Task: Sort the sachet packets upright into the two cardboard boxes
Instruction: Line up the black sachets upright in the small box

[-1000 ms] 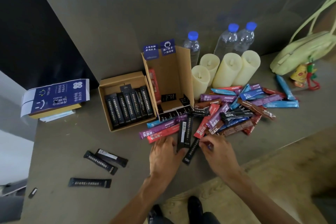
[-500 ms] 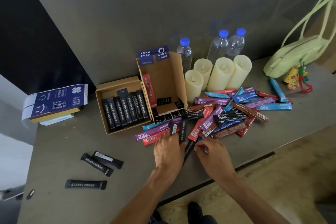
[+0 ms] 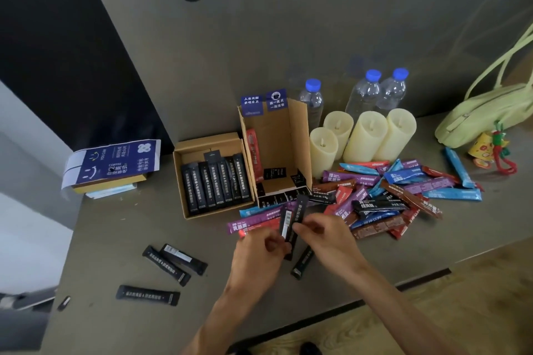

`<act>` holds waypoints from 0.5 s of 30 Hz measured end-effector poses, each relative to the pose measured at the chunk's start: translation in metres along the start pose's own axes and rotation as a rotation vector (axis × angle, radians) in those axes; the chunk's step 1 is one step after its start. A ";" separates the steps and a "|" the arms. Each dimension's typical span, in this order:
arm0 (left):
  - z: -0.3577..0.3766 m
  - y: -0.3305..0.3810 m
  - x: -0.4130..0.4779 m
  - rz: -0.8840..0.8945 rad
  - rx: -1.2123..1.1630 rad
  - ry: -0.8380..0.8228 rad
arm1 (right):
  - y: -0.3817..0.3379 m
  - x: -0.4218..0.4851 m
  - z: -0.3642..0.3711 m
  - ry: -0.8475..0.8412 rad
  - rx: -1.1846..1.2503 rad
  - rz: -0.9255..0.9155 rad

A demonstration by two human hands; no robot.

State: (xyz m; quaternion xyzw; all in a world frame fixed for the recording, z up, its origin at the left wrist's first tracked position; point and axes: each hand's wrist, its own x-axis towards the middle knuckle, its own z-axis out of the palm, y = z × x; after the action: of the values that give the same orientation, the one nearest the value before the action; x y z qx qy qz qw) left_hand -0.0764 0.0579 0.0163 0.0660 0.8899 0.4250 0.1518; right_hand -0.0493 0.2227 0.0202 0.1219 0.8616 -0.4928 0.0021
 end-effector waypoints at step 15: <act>-0.080 -0.036 0.021 -0.086 -0.058 0.297 | -0.057 0.037 0.058 -0.025 0.037 -0.137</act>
State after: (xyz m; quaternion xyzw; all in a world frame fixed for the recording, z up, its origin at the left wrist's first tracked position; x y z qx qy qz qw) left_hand -0.1218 -0.0183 0.0309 -0.0399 0.8921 0.4485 0.0383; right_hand -0.1040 0.1533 0.0345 0.0564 0.8586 -0.5090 -0.0233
